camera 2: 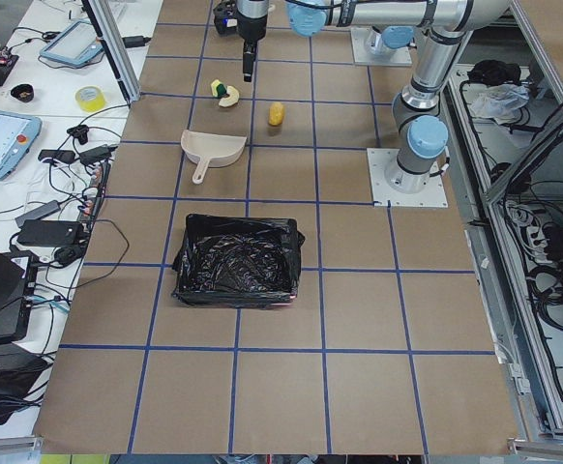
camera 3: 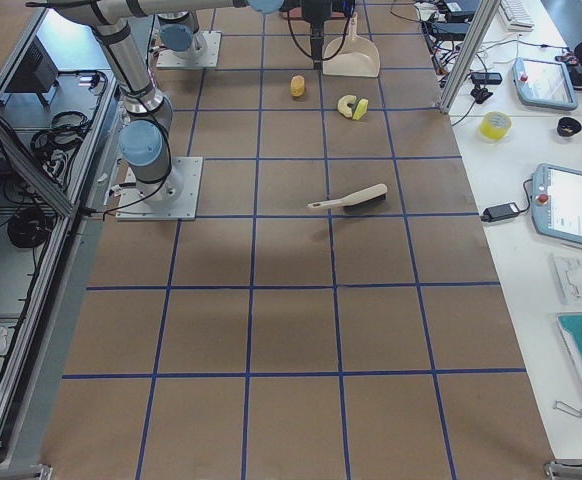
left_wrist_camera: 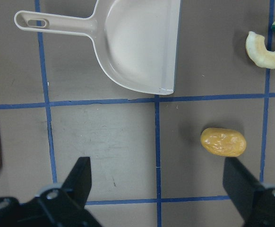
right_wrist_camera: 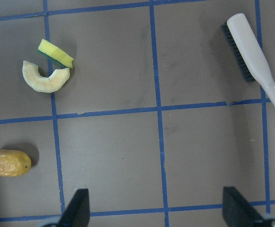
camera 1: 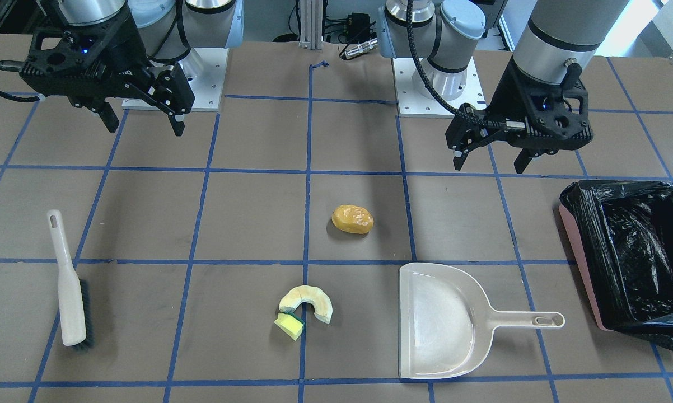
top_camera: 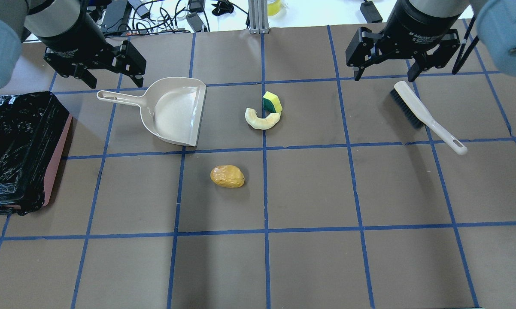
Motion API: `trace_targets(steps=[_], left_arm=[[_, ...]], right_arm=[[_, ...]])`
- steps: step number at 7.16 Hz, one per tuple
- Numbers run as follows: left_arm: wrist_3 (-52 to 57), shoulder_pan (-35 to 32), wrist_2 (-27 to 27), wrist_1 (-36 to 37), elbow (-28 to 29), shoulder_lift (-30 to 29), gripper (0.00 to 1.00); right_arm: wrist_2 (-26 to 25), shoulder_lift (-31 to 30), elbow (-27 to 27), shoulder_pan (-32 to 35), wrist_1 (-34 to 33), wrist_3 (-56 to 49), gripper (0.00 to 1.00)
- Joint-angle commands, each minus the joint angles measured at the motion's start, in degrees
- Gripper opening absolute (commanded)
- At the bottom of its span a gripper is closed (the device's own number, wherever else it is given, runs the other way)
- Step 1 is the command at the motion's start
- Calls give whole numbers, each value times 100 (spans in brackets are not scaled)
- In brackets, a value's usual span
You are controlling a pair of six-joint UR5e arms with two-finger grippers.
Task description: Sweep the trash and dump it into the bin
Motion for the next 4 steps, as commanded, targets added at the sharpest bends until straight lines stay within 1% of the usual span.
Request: trace_targets(steps=[1, 4], left_arm=[[0, 0, -4, 5, -6, -1, 100], [87, 0, 5, -30, 3, 60, 100]], right_arm=[[8, 0, 5, 0, 6, 9, 100], [17, 0, 5, 0, -29, 1, 100]])
